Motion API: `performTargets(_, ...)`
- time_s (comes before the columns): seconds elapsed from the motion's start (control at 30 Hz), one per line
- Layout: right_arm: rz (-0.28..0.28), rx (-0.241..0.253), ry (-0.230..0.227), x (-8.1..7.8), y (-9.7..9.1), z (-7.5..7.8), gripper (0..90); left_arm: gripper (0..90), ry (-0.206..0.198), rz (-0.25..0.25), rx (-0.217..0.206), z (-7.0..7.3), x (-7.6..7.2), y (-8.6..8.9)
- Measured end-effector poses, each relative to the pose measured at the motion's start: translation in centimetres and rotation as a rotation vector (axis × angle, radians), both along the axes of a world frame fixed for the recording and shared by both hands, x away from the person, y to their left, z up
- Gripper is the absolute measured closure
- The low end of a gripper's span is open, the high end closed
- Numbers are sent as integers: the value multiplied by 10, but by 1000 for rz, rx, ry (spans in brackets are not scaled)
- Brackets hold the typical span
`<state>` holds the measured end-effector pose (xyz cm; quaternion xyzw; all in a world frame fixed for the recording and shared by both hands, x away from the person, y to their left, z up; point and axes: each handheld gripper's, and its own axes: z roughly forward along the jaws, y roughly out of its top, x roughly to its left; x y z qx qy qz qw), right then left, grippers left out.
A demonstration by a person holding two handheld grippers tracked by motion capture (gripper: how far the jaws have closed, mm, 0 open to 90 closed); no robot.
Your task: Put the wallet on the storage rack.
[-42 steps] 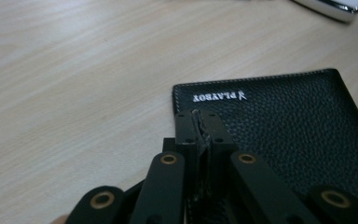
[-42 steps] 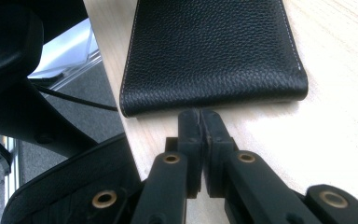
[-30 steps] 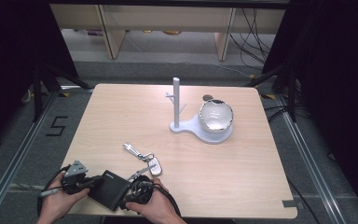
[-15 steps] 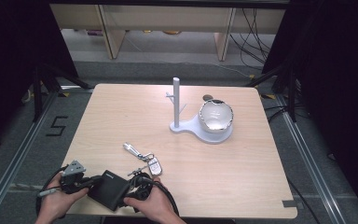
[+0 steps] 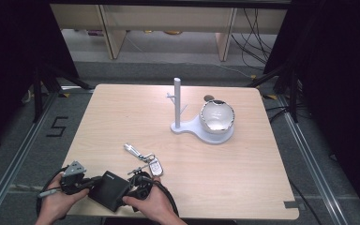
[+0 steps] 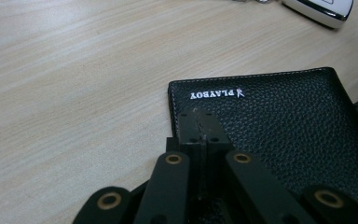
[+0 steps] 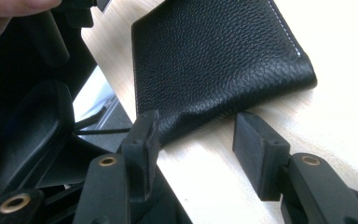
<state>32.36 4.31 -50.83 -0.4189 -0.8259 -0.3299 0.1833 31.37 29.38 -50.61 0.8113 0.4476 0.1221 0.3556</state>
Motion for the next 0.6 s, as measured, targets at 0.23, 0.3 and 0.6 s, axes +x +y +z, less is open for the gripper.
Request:
performTargets(0.23, -6, 28, -2, 2, 0, -1, 516, 897, 3, 15, -21, -1, 0, 0)
performTargets(0.3, -82, -14, 37, 1, 0, 3, 503, 896, 15, 38, -46, -2, 1, 1)
performTargets(0.6, -91, 14, -16, 7, 3, 0, 467, 897, 13, 35, -44, -1, 0, -2)
